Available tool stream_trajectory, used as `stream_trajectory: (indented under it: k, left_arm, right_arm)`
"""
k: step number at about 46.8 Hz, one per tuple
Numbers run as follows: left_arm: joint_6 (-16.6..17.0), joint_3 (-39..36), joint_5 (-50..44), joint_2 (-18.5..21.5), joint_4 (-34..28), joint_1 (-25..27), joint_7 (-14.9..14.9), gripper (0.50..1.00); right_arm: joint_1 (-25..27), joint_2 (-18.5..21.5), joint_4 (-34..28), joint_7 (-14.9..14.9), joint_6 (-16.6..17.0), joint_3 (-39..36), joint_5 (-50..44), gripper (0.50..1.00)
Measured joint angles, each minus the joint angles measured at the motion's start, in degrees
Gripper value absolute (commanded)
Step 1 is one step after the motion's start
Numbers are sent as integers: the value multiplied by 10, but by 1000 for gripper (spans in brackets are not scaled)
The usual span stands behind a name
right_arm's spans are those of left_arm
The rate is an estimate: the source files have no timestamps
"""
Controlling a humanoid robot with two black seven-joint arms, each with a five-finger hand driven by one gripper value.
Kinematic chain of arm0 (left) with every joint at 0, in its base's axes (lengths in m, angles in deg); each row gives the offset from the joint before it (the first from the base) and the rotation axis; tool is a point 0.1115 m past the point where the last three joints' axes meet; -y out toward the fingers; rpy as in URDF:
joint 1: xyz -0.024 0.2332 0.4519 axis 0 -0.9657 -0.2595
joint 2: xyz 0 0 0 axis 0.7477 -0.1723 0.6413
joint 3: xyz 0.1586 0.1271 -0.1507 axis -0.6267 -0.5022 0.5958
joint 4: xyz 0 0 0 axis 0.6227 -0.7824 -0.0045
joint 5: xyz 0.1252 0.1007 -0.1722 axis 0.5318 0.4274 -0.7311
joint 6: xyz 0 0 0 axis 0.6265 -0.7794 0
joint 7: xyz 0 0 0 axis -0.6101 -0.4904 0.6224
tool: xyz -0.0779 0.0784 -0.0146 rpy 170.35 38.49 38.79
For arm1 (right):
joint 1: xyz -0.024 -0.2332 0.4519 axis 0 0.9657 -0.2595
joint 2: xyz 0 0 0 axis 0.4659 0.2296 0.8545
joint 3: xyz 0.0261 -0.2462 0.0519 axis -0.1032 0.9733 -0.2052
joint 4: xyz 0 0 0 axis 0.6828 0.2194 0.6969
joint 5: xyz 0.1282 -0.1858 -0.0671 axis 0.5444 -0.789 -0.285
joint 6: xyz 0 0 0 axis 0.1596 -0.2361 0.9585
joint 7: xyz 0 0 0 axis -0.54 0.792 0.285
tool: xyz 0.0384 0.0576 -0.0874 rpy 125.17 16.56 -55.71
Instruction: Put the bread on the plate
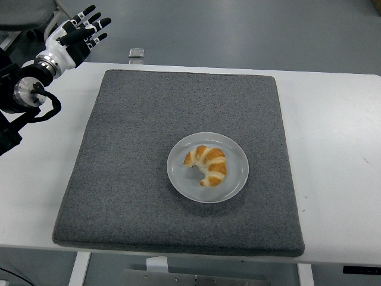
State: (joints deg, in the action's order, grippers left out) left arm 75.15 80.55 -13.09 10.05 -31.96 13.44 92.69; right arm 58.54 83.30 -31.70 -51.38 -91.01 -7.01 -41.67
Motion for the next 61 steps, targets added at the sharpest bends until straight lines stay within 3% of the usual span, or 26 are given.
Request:
stream_trajectory:
  k: [18, 26, 61]
  left_arm:
    - [0, 49, -9, -3, -1, -25, 6, 999]
    - [3, 86, -9, -21, 5, -41, 6, 999]
    - [-1, 94, -7, -39, 34, -45, 6, 999]
  right_arm:
    - [0, 0, 0, 0, 0, 0, 0, 930]
    - [0, 0, 0, 0, 0, 0, 0, 930]
    - [0, 0, 0, 0, 0, 0, 0, 932]
